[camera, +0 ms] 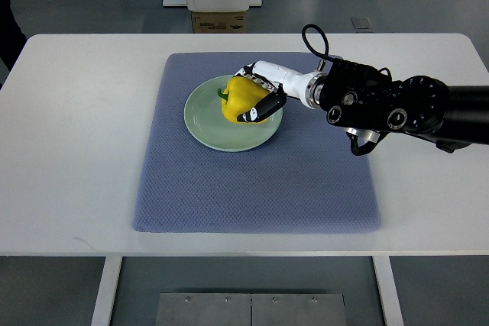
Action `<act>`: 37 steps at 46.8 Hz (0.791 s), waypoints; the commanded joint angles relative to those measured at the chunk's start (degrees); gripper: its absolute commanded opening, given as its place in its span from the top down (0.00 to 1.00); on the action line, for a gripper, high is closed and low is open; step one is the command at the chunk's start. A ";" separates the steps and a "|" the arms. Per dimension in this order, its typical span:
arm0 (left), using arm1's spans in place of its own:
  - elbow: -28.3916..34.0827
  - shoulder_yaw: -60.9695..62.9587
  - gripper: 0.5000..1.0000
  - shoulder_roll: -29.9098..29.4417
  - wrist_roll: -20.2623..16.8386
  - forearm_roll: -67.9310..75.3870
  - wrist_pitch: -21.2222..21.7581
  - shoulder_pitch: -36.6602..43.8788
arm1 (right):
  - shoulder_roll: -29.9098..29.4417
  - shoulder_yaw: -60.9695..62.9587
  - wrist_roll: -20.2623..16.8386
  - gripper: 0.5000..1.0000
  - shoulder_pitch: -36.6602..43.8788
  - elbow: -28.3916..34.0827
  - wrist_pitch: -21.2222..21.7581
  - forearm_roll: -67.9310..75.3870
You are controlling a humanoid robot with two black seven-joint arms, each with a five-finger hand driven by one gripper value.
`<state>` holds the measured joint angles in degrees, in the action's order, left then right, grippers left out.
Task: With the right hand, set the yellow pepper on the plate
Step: 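Carry the grasped pepper with the right hand onto the green plate, then open the right hand fingers to release the pepper on the plate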
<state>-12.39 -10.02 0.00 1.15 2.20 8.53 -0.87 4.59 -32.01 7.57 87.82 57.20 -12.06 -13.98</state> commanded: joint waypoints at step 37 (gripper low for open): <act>0.00 0.00 0.00 0.00 0.00 0.00 0.00 0.00 | -3.44 4.24 -0.54 0.00 -3.36 -1.83 -0.60 0.00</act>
<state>-12.39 -10.02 0.00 1.14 2.20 8.53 -0.88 1.07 -27.83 6.97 84.26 55.37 -12.64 -13.97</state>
